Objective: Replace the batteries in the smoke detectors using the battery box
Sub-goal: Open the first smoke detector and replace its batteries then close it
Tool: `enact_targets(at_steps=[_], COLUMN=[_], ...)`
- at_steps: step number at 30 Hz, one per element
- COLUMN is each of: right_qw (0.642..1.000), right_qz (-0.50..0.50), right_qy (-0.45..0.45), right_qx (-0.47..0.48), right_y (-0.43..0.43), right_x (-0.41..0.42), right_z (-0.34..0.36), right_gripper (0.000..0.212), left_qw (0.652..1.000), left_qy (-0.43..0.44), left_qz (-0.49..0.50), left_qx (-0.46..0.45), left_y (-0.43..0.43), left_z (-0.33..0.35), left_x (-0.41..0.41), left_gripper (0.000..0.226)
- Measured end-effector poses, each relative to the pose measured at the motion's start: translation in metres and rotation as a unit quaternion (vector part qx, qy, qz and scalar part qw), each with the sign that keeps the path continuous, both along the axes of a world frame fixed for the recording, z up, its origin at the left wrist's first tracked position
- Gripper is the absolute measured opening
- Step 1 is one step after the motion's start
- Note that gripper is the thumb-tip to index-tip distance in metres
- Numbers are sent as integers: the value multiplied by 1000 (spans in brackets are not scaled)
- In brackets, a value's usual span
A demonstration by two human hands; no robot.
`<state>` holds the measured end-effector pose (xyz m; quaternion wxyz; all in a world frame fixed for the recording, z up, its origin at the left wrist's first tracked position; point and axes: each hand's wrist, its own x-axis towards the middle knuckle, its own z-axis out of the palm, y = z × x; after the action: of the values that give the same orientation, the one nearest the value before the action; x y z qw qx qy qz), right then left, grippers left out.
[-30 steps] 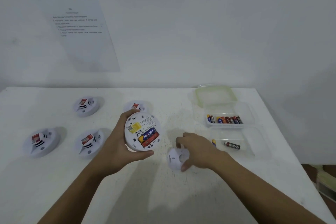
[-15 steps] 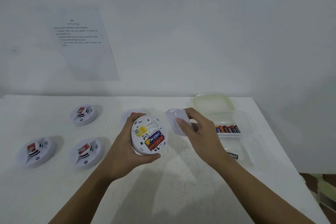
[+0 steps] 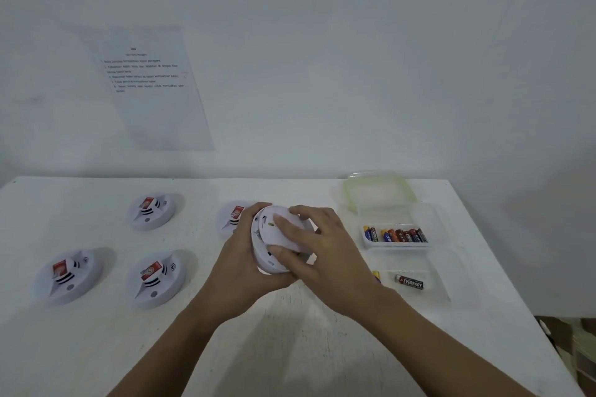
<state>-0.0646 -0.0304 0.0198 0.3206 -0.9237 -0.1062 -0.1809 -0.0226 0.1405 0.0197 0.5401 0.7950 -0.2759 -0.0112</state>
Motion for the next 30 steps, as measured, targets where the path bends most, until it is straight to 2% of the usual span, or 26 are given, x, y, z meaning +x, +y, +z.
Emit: enact_targets(at_steps=[3, 6, 11, 14, 16, 21, 26, 30], right_qw=[999, 1000, 993, 989, 989, 992, 990, 989], right_qz=[28, 6, -37, -45, -30, 1, -17, -12], right_qy=[19, -14, -52, -73, -55, -24, -53, -64], right_qx=[10, 2, 98, 119, 131, 124, 126, 129], right_y=[-8, -10, -4, -5, -8, -19, -18, -21], right_x=[2, 3, 2, 4, 5, 5, 7, 9], right_z=[3, 8, 13, 15, 17, 23, 26, 32], right_gripper=[52, 54, 54, 51, 49, 40, 43, 47], left_qw=[1000, 1000, 999, 999, 999, 997, 998, 999], left_qy=[-1, -10, -16, -7, -6, 35, -12, 2], left_qz=[-1, -2, 8, 11, 14, -10, 3, -1], left_qx=[14, 25, 39, 49, 51, 71, 59, 53], left_y=[2, 0, -4, -5, -5, -3, -9, -12], left_z=[1, 6, 6, 7, 8, 7, 20, 20], left_x=[1, -1, -1, 0, 2, 6, 6, 7], left_gripper=[93, 93, 96, 97, 97, 79, 95, 90])
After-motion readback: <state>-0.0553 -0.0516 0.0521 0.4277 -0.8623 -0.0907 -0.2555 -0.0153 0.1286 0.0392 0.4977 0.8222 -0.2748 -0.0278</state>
